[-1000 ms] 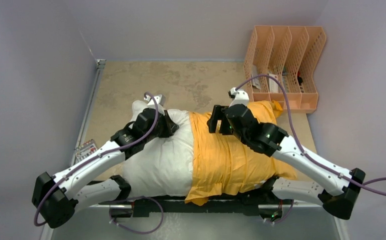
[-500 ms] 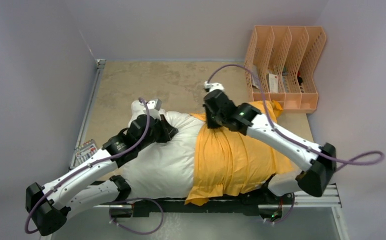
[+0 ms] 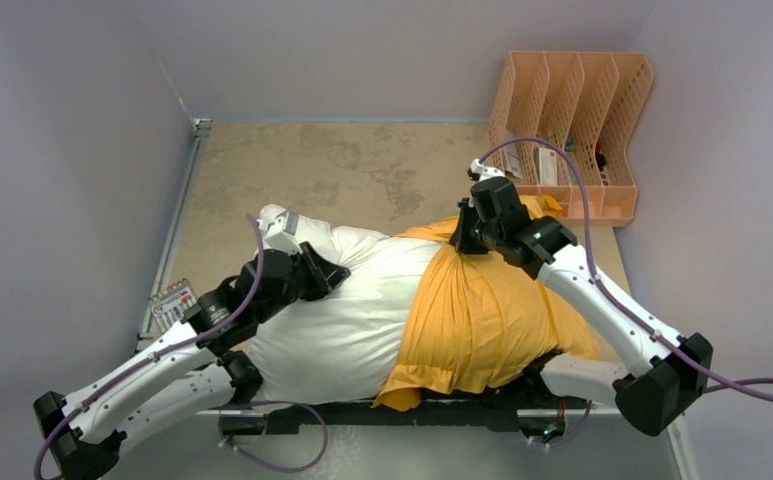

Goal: Remove the pillowcase from the pillow
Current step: Remove the pillow from the pillowcase.

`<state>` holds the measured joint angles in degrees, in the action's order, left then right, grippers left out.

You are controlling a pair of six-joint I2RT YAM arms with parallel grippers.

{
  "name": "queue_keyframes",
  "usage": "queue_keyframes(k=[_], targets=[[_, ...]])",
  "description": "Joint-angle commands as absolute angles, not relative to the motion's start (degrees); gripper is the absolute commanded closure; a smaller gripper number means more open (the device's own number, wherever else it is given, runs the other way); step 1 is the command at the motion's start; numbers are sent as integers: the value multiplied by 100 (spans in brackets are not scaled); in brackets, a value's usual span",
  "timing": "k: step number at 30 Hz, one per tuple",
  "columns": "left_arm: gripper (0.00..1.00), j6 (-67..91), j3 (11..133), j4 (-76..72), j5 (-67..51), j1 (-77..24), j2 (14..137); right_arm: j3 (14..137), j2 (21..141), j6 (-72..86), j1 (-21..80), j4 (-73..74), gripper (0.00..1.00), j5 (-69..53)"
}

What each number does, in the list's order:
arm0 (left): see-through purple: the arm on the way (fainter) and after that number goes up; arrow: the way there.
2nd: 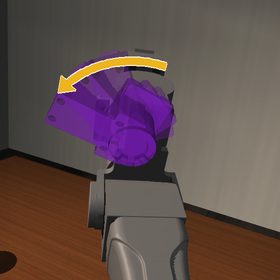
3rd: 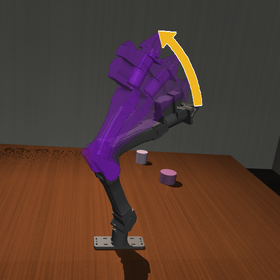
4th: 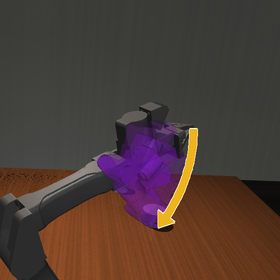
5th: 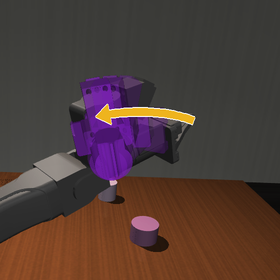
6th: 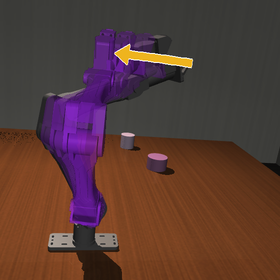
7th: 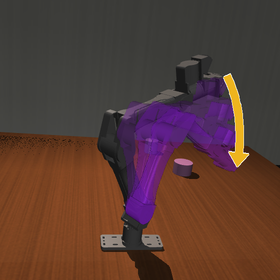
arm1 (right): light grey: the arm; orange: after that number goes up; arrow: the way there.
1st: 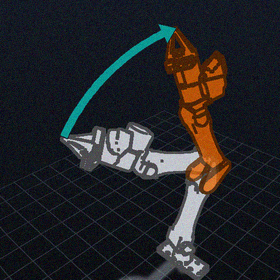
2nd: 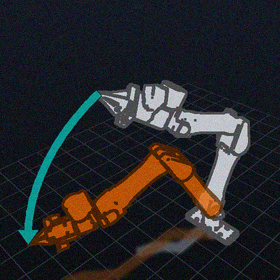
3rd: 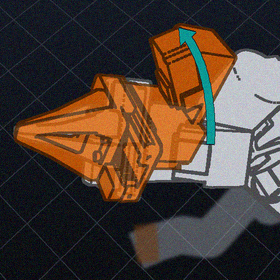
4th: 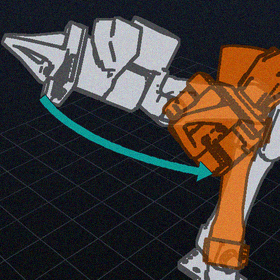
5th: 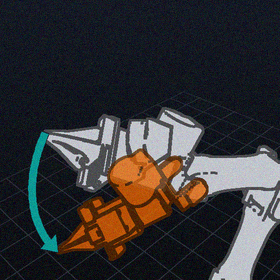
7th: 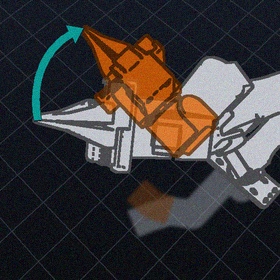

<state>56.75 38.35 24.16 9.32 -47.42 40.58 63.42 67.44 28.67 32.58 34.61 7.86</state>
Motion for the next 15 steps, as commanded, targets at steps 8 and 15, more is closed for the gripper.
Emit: queue_keyframes(k=[8,15], targets=[[100,5849,3902,4790,1591,-4761,3080,6505,6507,2504,2505,4399,100,1778],[44,4159,5643,3668,1103,-4764,4523,6162,6287,2524,2616,3564,100,131]])
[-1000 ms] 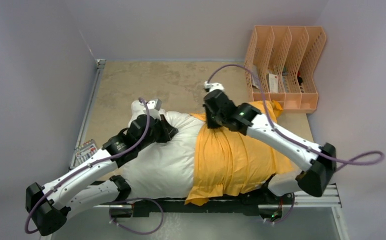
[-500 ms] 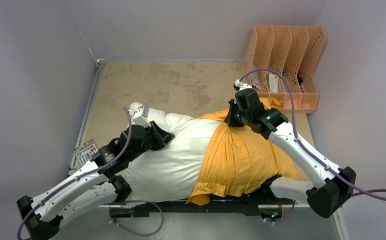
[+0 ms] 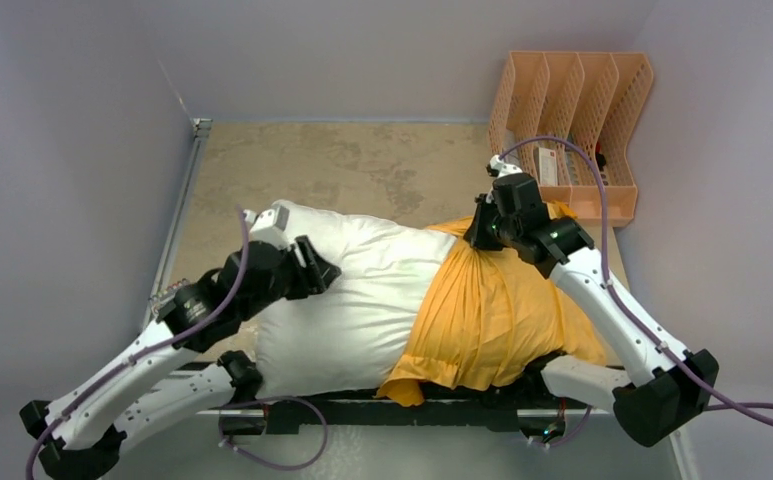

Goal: Remove the pillowcase from the pillow
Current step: Remove the pillow from the pillowcase.

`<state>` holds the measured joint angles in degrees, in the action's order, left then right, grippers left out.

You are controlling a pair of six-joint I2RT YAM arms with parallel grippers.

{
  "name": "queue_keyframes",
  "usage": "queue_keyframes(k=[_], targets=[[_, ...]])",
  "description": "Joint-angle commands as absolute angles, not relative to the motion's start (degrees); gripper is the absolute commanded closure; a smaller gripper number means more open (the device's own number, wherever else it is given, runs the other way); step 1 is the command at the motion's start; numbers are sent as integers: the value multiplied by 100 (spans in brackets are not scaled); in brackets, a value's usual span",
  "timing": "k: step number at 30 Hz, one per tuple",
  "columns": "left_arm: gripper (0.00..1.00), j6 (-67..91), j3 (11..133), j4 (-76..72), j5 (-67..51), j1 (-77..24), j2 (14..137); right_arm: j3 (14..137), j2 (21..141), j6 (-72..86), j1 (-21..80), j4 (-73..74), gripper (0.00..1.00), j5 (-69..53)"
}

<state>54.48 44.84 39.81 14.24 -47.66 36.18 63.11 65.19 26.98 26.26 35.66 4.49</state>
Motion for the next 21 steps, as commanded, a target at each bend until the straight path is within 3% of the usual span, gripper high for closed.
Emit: queue_keyframes(k=[1,6,13,21], targets=[[40,3855,5986,3584,883,-4764,4831,6135,6280,2530,2634,3547,100,128],[30,2668,7286,3635,-410,-4831,6189,6196,6366,2468,2637,3699,100,192],[24,1740,7160,3872,-693,-5831,6867,6245,6341,2400,2637,3619,100,280],[21,784,6879,4273,902,-7070,7247,6460,6442,2399,2642,3621,100,263]])
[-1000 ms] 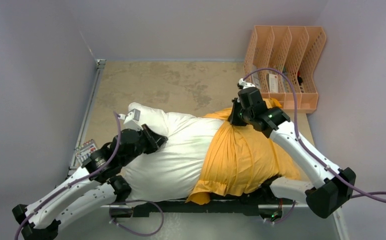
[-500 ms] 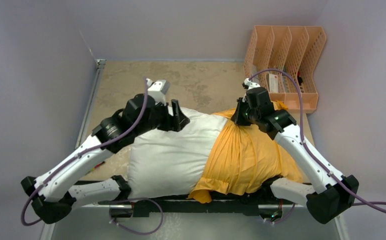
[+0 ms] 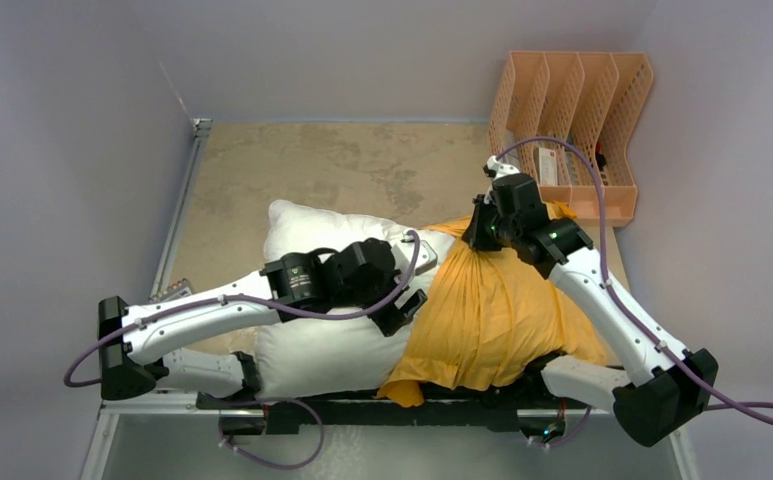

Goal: Remove the pillowcase from the pillow
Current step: Remove the pillow from the pillowcase.

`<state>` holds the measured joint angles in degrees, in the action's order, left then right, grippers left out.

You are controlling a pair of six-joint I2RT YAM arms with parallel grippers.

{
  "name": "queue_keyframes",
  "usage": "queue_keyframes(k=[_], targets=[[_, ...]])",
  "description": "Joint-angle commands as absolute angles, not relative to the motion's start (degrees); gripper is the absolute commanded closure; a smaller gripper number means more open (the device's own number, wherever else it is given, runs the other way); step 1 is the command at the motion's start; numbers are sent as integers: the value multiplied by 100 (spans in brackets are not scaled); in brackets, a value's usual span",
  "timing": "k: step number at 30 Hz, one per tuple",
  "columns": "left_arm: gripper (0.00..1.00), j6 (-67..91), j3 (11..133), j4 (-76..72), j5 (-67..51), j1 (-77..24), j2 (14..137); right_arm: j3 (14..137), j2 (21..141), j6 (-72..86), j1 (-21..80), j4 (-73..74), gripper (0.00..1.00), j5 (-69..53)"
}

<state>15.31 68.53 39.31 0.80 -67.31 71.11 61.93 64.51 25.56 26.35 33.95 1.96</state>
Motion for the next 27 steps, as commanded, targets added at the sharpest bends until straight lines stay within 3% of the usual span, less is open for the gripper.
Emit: queue_keyframes(k=[1,6,13,14,18,21,24,27], targets=[[21,648,6909,4377,1195,-7116,7265,6479,6442,2399,2637,3635,100,275],[20,-509,6754,4528,2020,-7163,6861,6485,6408,2391,2637,3668,100,304],[21,-944,6323,4476,1742,-7163,7388,6563,6372,2416,2637,3569,100,62],[33,-888,6320,4501,1738,-7163,7538,6708,6376,2431,2637,3738,100,15],[97,-677,6341,4407,1770,-7163,7797,7178,6193,2443,2639,4140,100,-300],[100,-451,6248,4108,2139,-7159,7531,7209,5912,2533,2637,4343,93,-397],[100,-105,6047,3776,2864,-7060,7062,7210,5706,2558,2637,4847,68,-795],[100,204,5978,3733,2578,-6292,6799,6956,5344,2669,2645,5078,51,-1364]])
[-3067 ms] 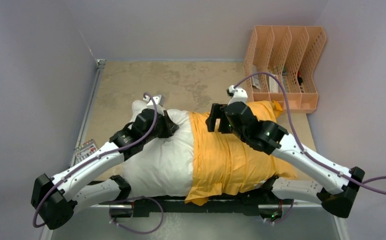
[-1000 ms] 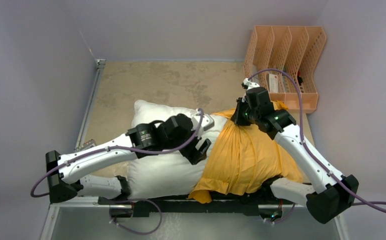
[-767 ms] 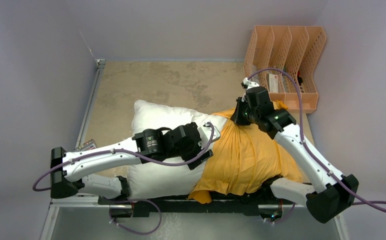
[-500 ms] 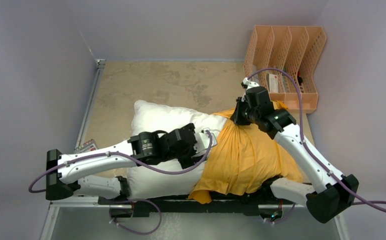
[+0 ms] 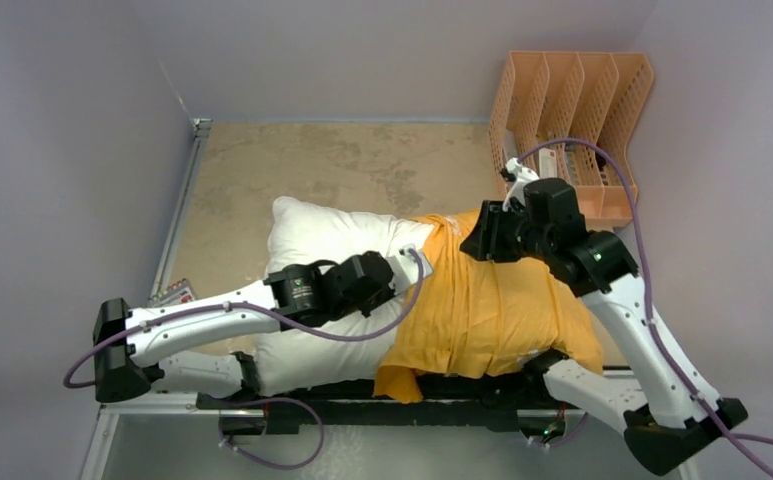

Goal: Remove the pillowcase from the pillow
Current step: Remove the pillow from the pillowcase.

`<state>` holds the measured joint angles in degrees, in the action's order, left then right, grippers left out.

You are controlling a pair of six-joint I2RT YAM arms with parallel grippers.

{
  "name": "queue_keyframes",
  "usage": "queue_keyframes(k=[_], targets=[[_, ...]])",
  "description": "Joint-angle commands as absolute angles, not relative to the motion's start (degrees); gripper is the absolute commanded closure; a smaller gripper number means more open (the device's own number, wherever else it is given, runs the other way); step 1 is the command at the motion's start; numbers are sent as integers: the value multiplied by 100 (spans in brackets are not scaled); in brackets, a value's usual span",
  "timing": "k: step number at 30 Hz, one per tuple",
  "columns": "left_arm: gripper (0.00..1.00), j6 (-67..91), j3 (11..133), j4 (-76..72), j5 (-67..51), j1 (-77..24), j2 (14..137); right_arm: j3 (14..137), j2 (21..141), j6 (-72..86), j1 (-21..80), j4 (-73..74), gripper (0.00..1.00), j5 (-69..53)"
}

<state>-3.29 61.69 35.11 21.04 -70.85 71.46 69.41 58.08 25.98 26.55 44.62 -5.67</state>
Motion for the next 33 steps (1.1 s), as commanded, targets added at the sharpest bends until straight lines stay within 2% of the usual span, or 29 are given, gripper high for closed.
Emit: queue_keyframes(k=[1,3,5,8,10,14,17,20,22,23,26,29,30,33], targets=[[100,269,6028,3832,2312,-5923,6810,6848,5178,2796,2656,5090,49,-1480],[100,346,6187,4020,2281,-5757,6906,6569,4884,3065,2756,4894,44,-1826],[100,449,6331,4097,2268,-5750,7037,6380,4812,3385,3161,4873,44,-1594],[100,692,6507,4104,2299,-5738,7291,6316,5017,4091,4608,5034,41,-179],[100,870,6595,4126,2432,-5726,7394,6525,5389,4517,5591,5153,32,786],[100,1151,6799,4258,2513,-5722,7422,7147,6565,5152,6888,5213,22,2371],[100,1274,6711,4149,2488,-5727,7211,7174,7128,5818,7050,5373,20,3225],[100,1387,6522,3991,2392,-5724,6994,6607,7153,6315,7101,4708,20,3562],[100,1443,6433,3977,2352,-5726,6933,6036,6977,6720,7102,4284,26,3736],[100,1468,6400,3988,2347,-5722,6912,5815,6887,6832,7102,4147,35,3786],[100,1528,6277,3936,2335,-5722,6807,5348,6615,7062,7106,4090,73,3881],[100,1510,6089,3830,2348,-5727,6665,5240,6432,7231,7079,4573,96,4294],[100,1485,6070,3880,2418,-5722,6638,5286,6381,7419,7055,5000,100,4476],[100,1530,6423,4807,3088,-5722,6736,5317,5979,7536,6716,6016,100,4806]])
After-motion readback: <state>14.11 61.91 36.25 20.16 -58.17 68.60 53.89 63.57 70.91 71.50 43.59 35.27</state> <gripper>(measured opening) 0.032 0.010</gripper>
